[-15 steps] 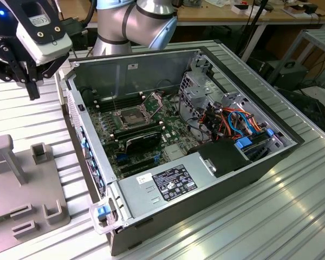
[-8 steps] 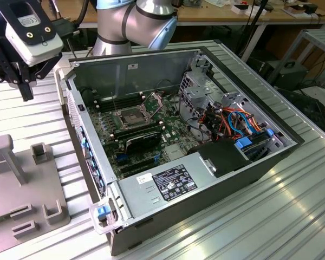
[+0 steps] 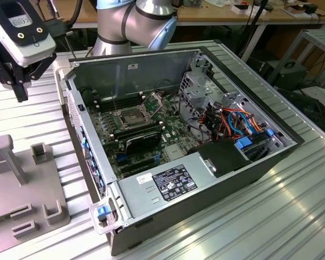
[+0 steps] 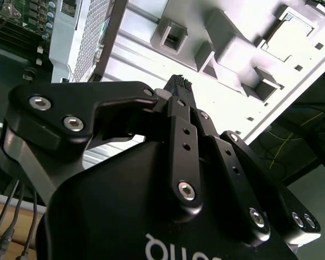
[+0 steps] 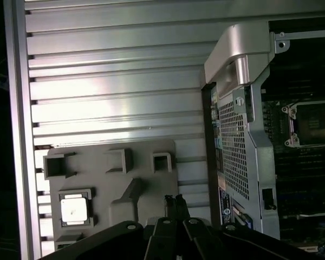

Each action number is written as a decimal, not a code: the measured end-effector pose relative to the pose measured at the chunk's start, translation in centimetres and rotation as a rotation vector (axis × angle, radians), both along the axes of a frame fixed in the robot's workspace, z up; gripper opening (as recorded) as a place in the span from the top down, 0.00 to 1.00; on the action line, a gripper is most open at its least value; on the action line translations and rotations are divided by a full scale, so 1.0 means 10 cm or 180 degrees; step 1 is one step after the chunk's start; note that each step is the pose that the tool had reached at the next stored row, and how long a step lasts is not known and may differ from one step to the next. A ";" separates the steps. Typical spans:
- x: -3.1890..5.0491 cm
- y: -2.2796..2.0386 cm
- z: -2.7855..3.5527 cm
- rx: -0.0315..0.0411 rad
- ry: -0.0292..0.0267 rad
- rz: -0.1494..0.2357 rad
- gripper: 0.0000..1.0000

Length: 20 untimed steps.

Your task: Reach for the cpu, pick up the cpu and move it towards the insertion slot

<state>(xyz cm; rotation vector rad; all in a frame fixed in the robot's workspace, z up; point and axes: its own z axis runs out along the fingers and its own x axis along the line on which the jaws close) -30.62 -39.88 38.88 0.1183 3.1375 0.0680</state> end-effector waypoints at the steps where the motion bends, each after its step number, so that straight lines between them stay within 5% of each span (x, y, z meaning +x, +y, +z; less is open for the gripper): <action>1: -0.013 0.000 0.000 0.0000 0.0000 0.0000 0.89; 20: -0.286 0.000 -0.004 0.0000 0.0006 0.0000 0.89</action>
